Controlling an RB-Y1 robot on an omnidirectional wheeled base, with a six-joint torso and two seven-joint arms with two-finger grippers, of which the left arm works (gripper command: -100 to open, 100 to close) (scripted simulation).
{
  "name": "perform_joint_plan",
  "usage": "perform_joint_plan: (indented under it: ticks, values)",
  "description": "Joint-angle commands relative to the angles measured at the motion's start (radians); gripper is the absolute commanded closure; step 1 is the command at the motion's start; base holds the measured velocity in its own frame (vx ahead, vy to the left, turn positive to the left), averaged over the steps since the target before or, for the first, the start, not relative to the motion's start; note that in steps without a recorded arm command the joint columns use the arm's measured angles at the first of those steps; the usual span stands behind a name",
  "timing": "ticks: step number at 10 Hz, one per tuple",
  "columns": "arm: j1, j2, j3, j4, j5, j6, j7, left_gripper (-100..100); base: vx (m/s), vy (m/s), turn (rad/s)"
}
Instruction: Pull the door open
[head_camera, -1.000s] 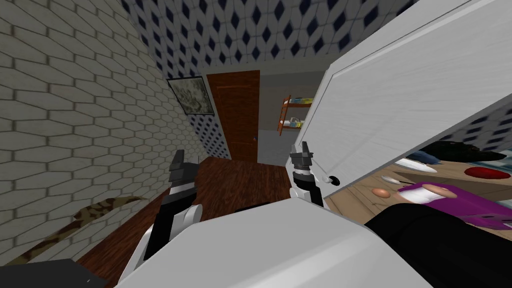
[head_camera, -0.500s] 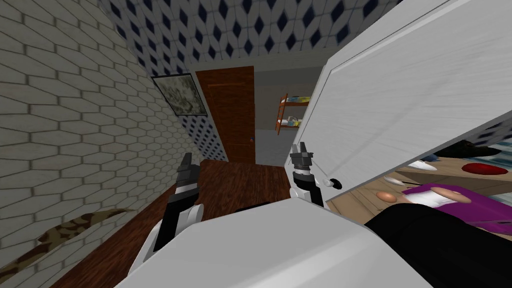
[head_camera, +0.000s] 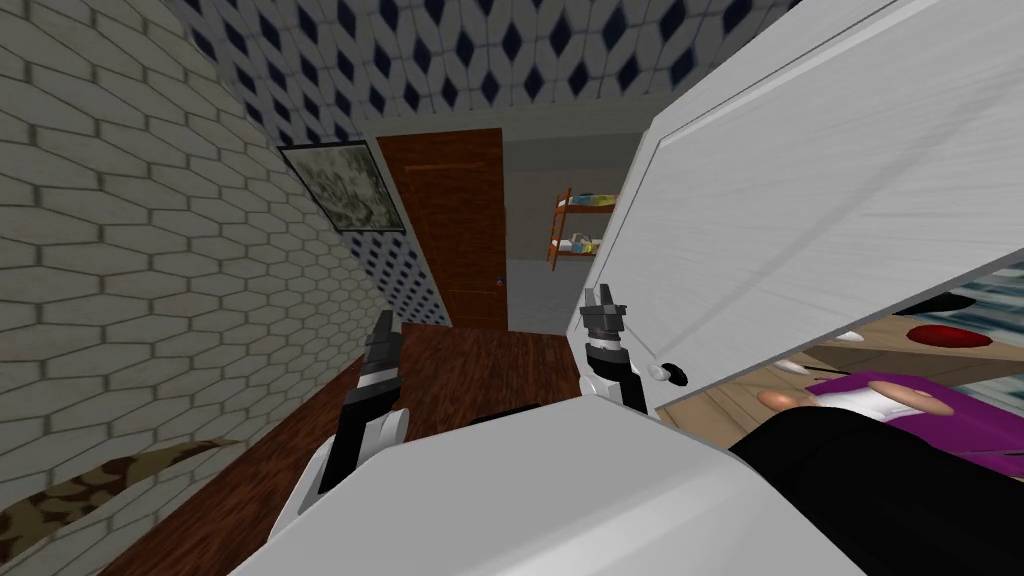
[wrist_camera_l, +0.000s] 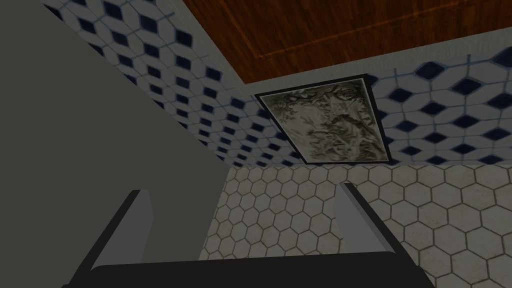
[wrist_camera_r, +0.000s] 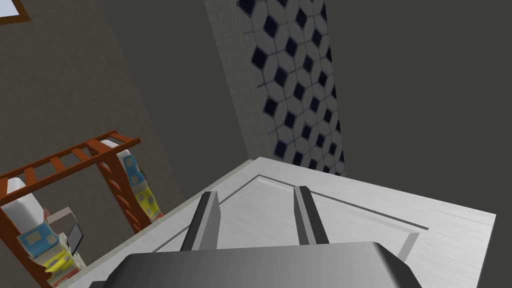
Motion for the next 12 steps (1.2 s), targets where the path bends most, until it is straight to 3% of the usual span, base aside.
perform_joint_plan:
  ticks: [1,12]
  values:
    - [-0.007,0.003,0.005,0.031,-0.007,-0.011,-0.031,-100,0.086,-0.027,-0.069]
    - [-0.059,0.020,0.040,0.266,-0.057,-0.089,-0.252,-100,0.102,-0.035,-0.073]
